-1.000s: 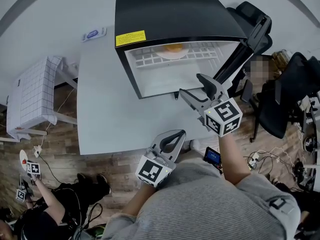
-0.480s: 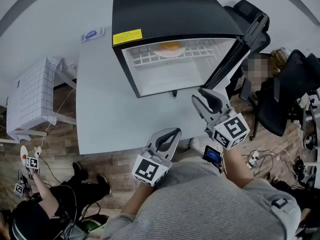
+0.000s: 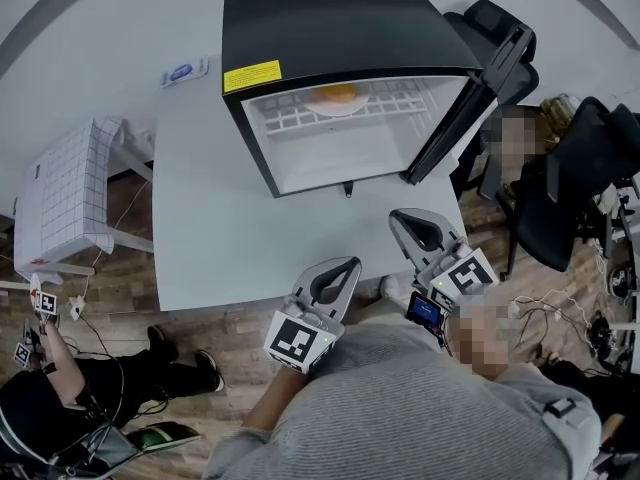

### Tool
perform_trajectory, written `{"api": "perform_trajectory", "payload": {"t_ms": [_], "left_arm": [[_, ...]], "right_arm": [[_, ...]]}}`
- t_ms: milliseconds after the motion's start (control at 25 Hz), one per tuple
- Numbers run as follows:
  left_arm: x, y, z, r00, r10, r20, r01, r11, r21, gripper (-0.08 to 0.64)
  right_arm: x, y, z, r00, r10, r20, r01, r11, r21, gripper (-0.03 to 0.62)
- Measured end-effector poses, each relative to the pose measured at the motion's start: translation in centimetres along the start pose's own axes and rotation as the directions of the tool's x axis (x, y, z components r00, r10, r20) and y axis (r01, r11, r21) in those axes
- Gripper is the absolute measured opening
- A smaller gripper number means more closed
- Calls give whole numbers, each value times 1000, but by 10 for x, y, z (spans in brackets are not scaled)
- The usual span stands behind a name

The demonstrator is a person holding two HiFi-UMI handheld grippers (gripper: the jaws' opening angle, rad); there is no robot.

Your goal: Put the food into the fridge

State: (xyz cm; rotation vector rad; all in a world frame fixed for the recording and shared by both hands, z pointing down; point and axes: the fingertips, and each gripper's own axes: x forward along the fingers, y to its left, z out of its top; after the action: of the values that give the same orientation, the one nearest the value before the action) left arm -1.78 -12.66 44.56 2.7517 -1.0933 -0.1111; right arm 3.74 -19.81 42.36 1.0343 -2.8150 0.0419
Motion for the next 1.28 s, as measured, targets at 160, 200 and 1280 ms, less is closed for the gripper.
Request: {"api": "perform_trajectory", "payload": {"t_ms": [160, 200, 1280], "left_arm": [[-1, 1, 0, 1000, 2, 2, -2, 1000, 1, 8], [-1, 2, 2, 1000, 3, 13, -3, 1000, 5, 8], [1, 5, -1, 1000, -3, -14, 4, 1000, 6, 8]], "right_arm": [[-4, 9, -5, 1000, 8, 4, -8, 1000, 22, 12], [-5, 12, -5, 1000, 8, 9, -8, 1000, 27, 12], [-7, 33, -2, 999, 25, 39, -28, 997, 68, 12]]}}
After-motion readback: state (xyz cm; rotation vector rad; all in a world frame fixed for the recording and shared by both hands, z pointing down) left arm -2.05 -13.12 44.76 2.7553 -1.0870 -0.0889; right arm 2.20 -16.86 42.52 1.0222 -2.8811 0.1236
